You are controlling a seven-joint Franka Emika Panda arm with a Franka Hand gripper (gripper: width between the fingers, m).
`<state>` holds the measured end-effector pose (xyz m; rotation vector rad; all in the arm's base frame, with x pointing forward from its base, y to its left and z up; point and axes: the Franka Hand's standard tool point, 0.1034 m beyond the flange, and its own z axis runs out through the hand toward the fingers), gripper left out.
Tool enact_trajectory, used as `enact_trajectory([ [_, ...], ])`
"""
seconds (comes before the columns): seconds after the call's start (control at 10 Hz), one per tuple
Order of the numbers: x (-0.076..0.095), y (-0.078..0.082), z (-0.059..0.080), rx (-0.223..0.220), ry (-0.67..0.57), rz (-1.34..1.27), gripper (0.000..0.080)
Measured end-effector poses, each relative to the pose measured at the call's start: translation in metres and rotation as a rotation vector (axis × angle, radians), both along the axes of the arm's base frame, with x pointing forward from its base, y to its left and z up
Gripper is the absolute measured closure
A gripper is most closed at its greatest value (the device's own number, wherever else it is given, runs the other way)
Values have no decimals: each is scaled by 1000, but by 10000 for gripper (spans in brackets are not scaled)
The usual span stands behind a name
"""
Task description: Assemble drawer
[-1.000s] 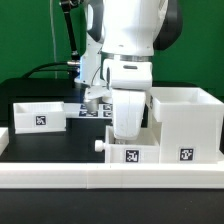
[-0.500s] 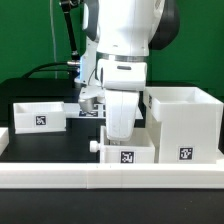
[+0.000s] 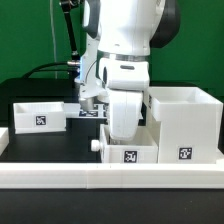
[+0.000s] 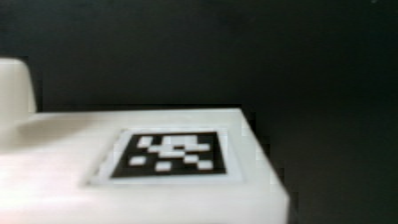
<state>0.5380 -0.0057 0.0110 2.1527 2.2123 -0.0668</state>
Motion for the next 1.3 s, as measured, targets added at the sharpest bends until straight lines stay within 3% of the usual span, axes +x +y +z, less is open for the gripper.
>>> enact_trajectory([
  [1.0,-3,-3,-1,8,-22,-7,756],
  [1.3,-1,3,0,12,-30,-15,756],
])
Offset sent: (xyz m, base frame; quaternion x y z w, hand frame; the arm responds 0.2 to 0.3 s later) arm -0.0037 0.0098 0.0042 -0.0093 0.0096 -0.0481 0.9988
